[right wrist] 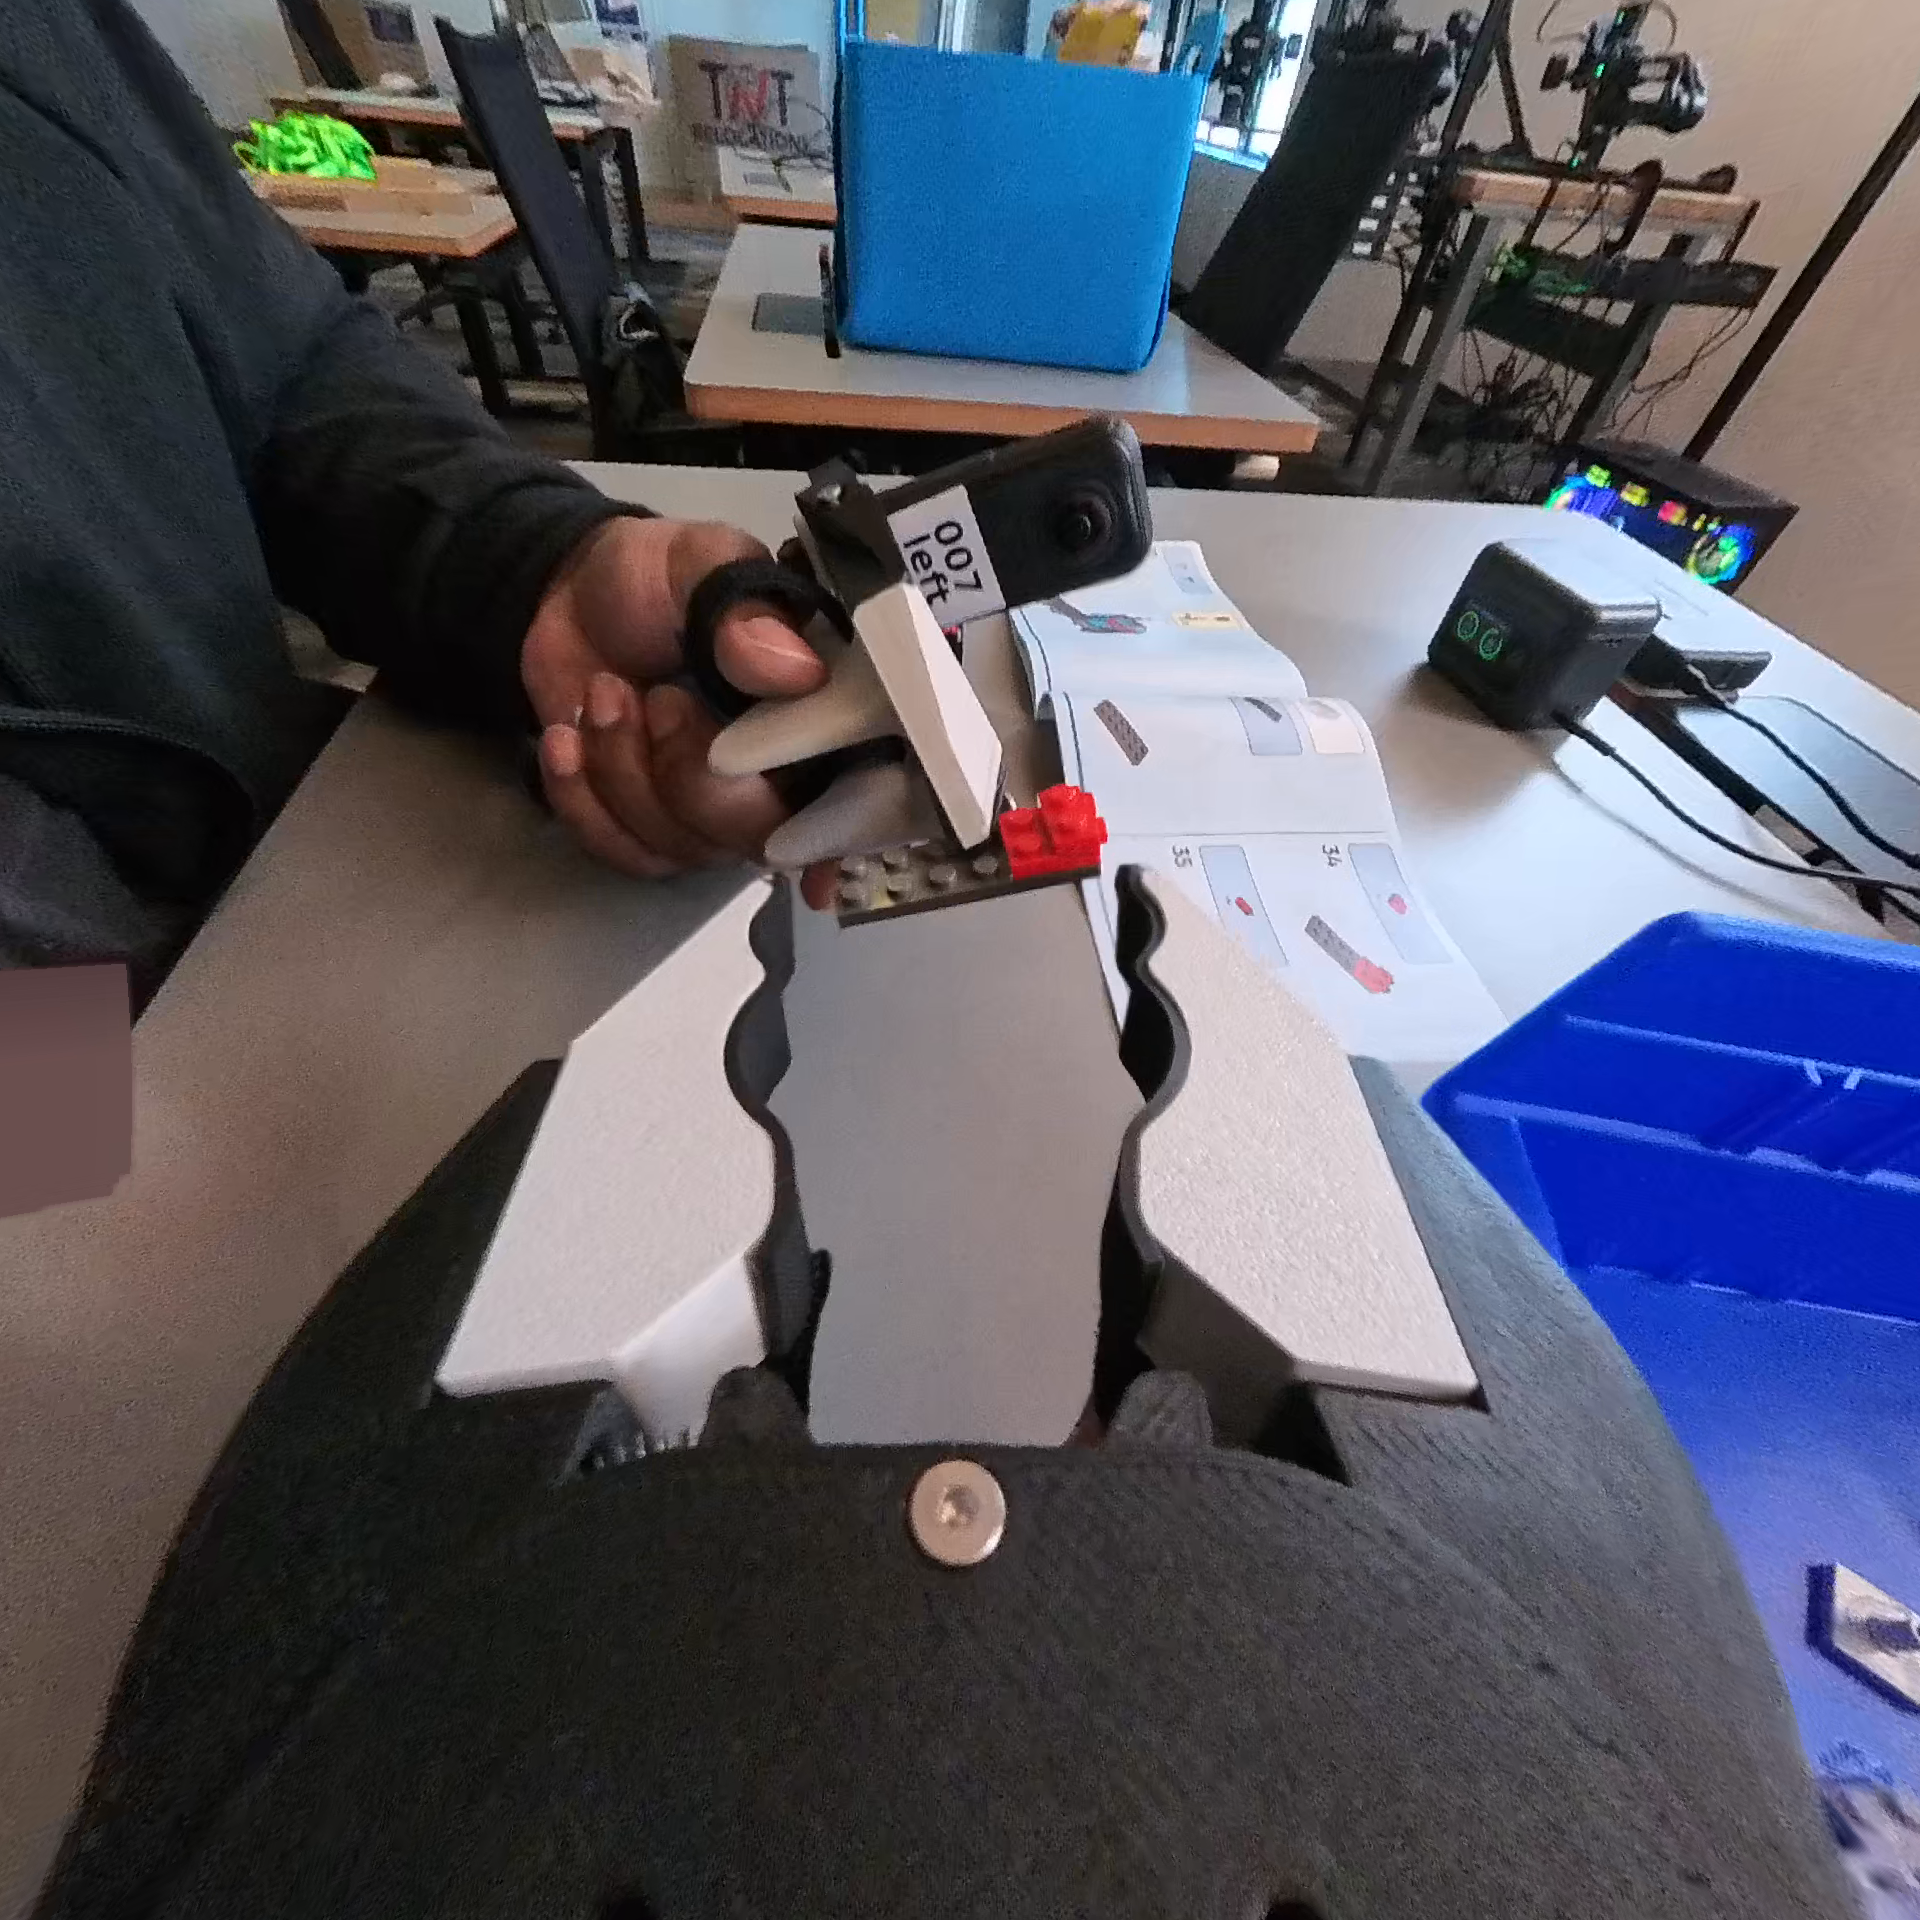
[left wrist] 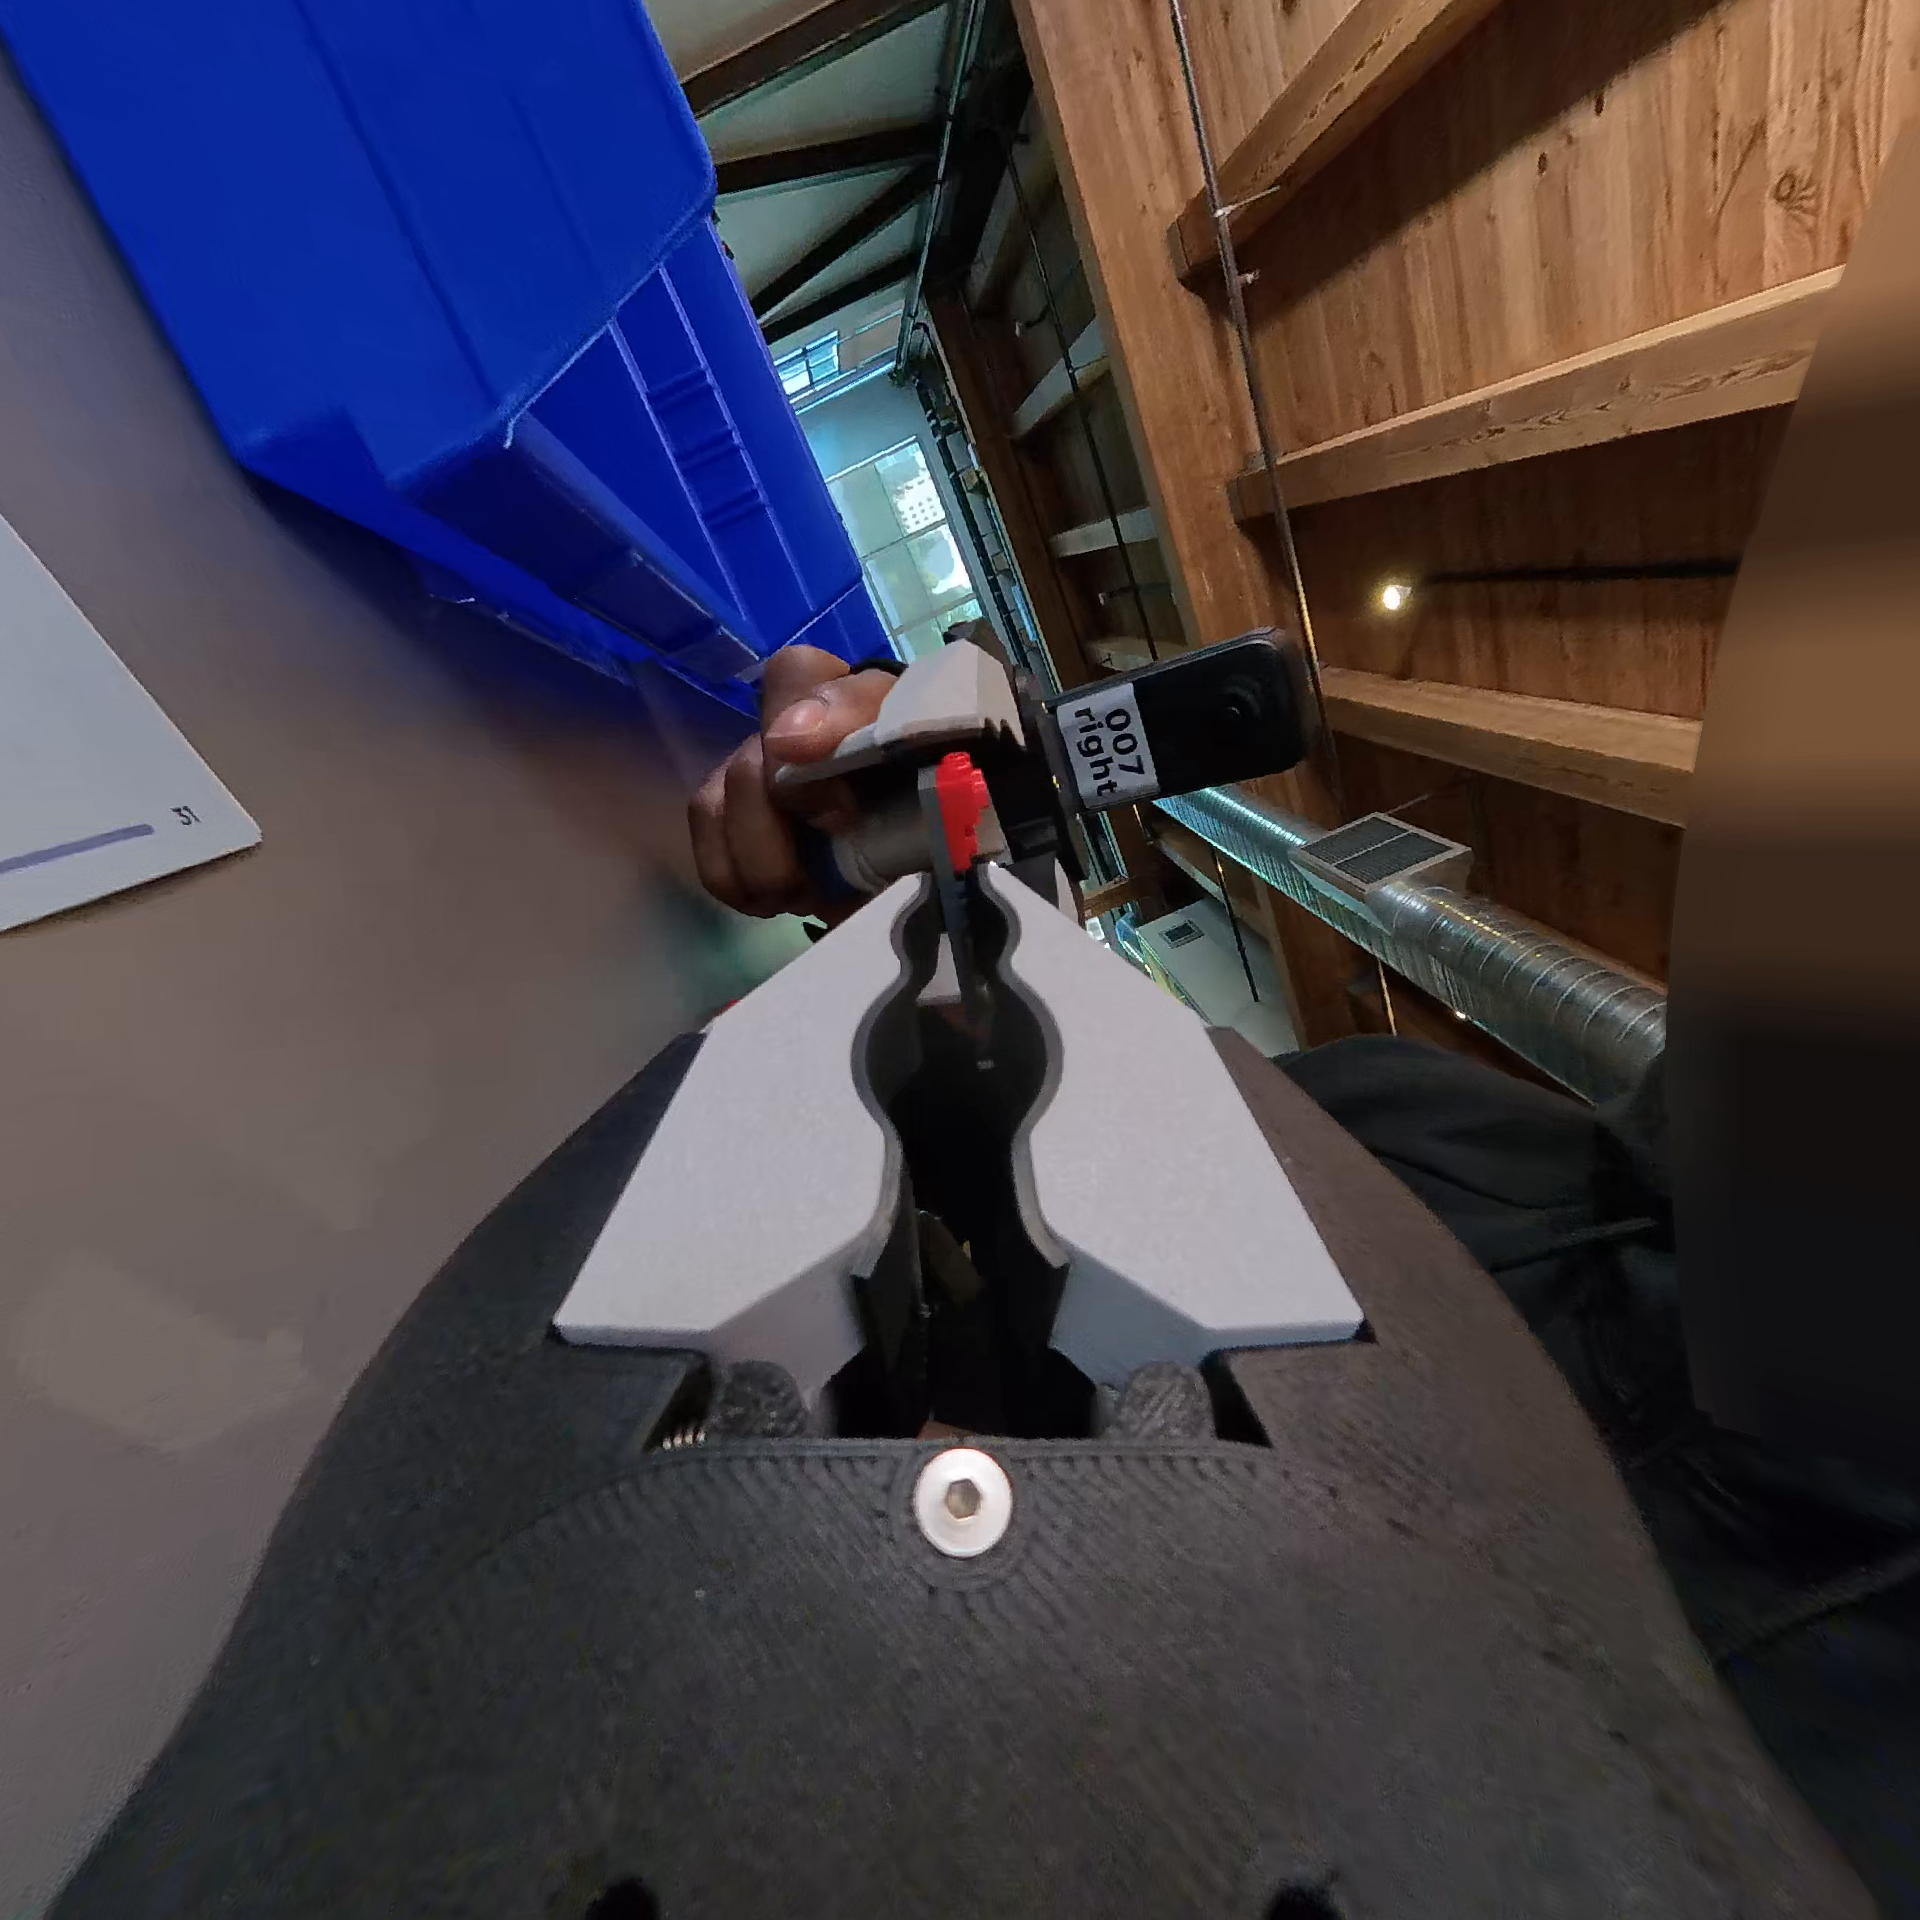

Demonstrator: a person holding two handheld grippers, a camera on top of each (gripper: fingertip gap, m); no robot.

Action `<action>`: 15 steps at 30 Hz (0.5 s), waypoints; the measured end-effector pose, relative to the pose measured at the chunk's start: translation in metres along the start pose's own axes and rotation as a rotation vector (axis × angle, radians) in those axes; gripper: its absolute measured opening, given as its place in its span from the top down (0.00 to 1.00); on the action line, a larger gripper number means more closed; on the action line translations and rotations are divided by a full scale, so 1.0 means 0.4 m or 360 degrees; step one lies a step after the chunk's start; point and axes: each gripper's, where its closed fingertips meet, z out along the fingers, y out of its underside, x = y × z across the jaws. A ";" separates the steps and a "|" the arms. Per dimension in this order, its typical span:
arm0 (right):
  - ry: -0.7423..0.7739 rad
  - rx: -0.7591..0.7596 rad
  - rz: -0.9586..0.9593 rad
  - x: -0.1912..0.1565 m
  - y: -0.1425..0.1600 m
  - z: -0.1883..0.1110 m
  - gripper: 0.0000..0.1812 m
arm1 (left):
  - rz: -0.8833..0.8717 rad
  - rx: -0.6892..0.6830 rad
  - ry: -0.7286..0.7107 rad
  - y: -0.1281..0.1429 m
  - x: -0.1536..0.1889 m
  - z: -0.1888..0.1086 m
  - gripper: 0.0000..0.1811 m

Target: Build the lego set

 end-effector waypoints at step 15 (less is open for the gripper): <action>0.0116 -0.0523 0.0344 -0.074 0.196 -0.175 0.67 | 0.0064 0.0018 -0.0100 -0.019 -0.027 -0.006 0.97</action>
